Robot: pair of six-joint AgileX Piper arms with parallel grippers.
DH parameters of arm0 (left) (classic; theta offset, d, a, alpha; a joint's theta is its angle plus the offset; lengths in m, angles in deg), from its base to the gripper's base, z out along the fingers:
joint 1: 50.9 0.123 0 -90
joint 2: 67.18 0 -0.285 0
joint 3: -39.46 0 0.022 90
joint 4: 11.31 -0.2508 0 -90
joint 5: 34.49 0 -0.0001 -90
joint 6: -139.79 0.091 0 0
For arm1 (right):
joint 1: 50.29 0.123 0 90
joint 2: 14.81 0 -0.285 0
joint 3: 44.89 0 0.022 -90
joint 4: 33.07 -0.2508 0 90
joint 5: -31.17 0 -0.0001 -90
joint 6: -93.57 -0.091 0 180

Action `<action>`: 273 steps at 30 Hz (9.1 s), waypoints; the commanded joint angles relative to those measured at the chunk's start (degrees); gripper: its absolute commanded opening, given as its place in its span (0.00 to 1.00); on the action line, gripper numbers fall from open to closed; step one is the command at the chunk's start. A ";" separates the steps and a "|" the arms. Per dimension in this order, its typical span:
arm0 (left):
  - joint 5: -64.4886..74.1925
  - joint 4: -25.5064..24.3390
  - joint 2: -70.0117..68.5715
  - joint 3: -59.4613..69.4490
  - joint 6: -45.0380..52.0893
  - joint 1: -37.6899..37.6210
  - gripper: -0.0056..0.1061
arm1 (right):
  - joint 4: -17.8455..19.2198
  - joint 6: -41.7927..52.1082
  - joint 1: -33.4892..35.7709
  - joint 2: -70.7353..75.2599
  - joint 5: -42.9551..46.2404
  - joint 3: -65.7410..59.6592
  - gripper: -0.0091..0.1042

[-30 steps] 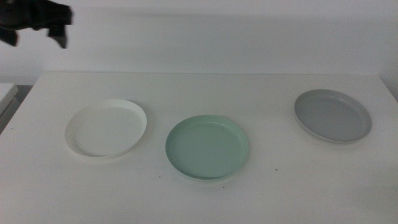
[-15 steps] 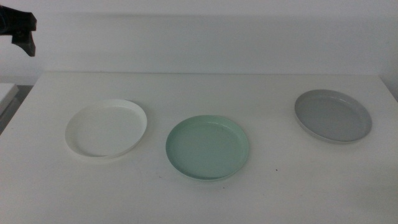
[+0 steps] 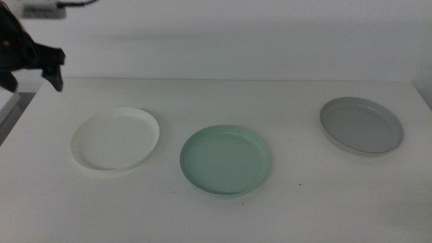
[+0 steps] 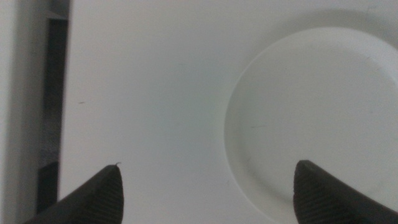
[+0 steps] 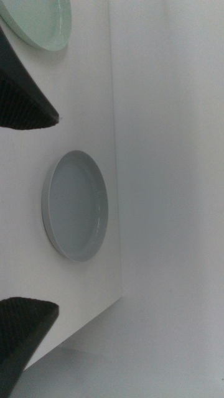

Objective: Stack the three bowls on top of each other.

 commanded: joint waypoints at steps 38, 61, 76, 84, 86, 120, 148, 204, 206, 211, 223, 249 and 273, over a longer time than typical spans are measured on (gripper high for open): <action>-6.55 7.29 20.56 -0.15 6.22 0.08 0.24 | 0.37 0.47 0.12 0.21 0.26 -0.19 0.90; -8.60 21.87 -4.06 8.37 6.20 -6.43 0.03 | 0.37 0.47 0.12 0.21 0.26 -0.19 0.90; -12.91 20.30 2.16 8.36 0.97 -24.12 0.03 | 0.37 0.47 0.12 0.21 0.26 -0.19 0.90; -11.96 22.14 7.89 8.47 2.89 -24.38 0.03 | 0.37 0.47 0.12 0.21 0.26 -0.19 0.90; -11.96 23.12 9.26 8.47 3.75 -24.38 0.03 | 0.37 0.47 0.12 0.21 0.26 -0.19 0.90; -7.70 25.88 2.41 5.49 14.72 -21.17 0.89 | 0.37 0.47 0.12 0.21 0.26 -0.19 0.90; -10.01 39.89 -46.90 21.48 34.42 -14.76 0.89 | 0.37 0.47 0.12 0.21 0.26 -0.19 0.90; -17.58 39.89 -46.90 21.48 35.18 -14.76 0.89 | -7.17 -7.03 0.12 -40.08 -28.24 38.62 0.90; -17.58 39.89 -46.90 21.48 35.18 -14.76 0.89 | -7.47 -7.28 0.12 -43.97 -27.25 42.14 0.90; -17.58 39.89 -46.90 21.48 35.18 -14.76 0.89 | -7.47 -6.78 0.12 -50.45 -23.37 46.09 0.90; -17.58 39.89 -46.90 21.48 35.18 -14.76 0.89 | -7.30 -4.29 -3.47 -77.21 -35.94 69.41 0.90; -17.58 39.89 -46.90 21.48 35.18 -14.76 0.89 | -8.89 1.17 -11.37 -124.28 -47.53 103.75 0.90; -17.58 39.89 -46.90 21.48 35.18 -14.76 0.89 | -8.42 1.17 -11.37 -130.61 -48.76 103.89 0.32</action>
